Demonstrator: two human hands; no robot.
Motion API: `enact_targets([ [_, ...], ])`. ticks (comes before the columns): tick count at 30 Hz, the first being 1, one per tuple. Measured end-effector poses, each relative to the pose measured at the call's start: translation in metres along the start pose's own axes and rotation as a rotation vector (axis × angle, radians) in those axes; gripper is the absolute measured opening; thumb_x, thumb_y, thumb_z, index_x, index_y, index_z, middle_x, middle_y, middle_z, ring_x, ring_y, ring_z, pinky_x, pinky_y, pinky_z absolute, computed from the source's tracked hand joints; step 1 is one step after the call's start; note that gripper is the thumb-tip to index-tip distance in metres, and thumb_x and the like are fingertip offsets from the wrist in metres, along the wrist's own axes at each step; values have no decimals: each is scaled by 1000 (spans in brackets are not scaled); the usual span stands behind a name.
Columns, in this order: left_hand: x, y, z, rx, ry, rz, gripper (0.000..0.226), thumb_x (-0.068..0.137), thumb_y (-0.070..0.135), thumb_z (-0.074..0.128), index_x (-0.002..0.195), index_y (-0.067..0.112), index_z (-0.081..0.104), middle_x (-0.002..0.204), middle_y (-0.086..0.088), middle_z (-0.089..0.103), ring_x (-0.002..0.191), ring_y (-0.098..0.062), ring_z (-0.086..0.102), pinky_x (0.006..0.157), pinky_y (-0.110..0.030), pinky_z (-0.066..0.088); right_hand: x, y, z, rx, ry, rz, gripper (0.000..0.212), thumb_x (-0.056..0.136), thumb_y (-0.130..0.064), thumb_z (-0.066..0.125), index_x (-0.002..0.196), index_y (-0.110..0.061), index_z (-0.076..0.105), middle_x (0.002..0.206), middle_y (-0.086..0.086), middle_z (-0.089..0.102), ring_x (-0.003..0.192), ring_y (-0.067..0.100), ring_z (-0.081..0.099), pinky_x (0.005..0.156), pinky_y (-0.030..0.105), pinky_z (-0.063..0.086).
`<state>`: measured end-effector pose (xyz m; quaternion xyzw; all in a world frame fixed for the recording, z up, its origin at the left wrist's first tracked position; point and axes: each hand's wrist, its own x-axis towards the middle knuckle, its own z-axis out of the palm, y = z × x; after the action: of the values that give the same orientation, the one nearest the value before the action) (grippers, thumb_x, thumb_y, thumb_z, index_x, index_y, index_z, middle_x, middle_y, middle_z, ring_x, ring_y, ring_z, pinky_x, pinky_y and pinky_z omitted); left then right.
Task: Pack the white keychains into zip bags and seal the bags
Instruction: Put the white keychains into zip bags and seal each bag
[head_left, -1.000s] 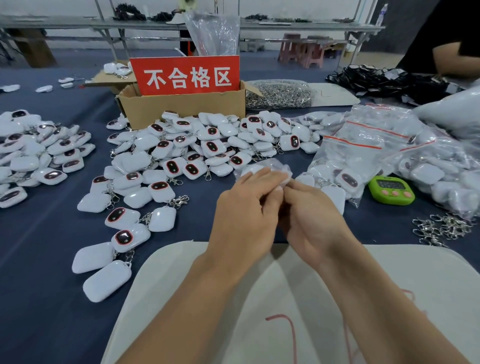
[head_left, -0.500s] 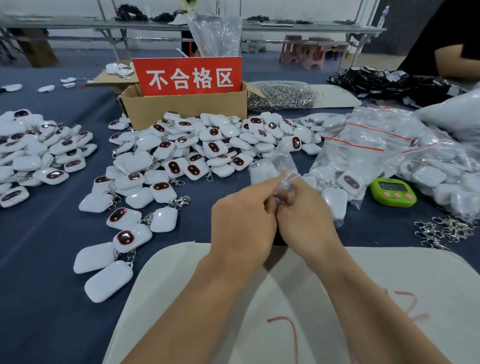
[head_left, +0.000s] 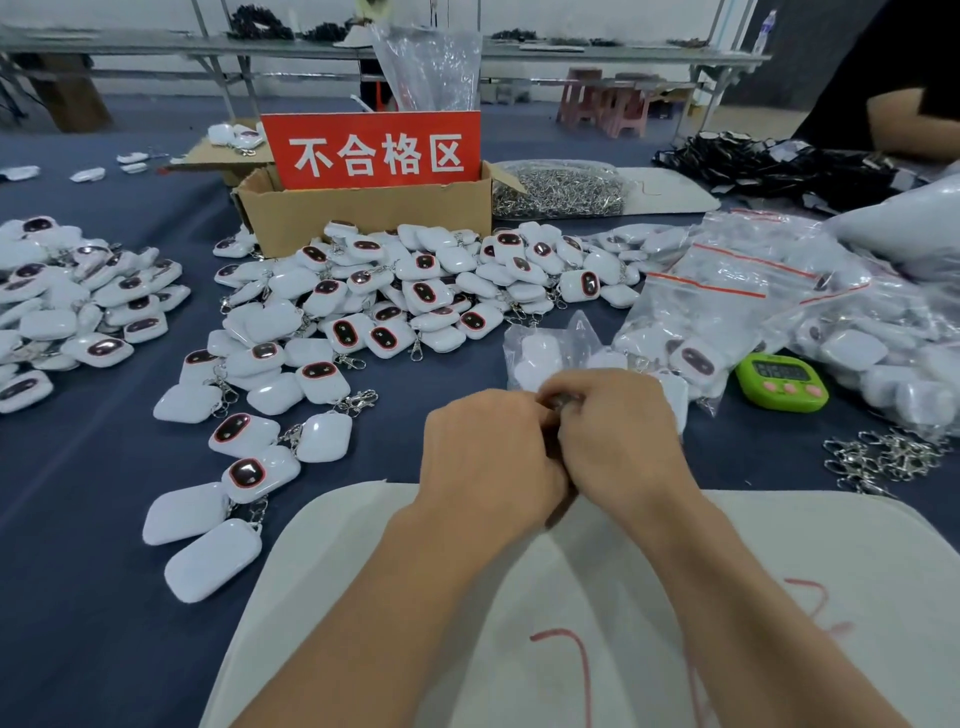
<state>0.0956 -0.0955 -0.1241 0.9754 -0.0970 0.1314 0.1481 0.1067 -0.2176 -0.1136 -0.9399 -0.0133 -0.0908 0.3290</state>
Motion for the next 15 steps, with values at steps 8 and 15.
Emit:
enact_targets([
  [8,10,-30,-14,-343,174,-338,35,79,35,59,108,42,77,110,13,76,108,-15,64,86,-25,40,0,7,0,-186,-251,-197,57,87,-1,53,130,-37,65,112,0,75,103,30,62,90,35,47],
  [15,31,-70,5,-184,-45,-225,80,94,12,51,164,27,15,173,4,1,158,-13,-3,126,-39,11,-1,5,11,104,-184,-111,41,82,2,57,86,-30,83,99,-19,78,96,-3,65,74,-5,41],
])
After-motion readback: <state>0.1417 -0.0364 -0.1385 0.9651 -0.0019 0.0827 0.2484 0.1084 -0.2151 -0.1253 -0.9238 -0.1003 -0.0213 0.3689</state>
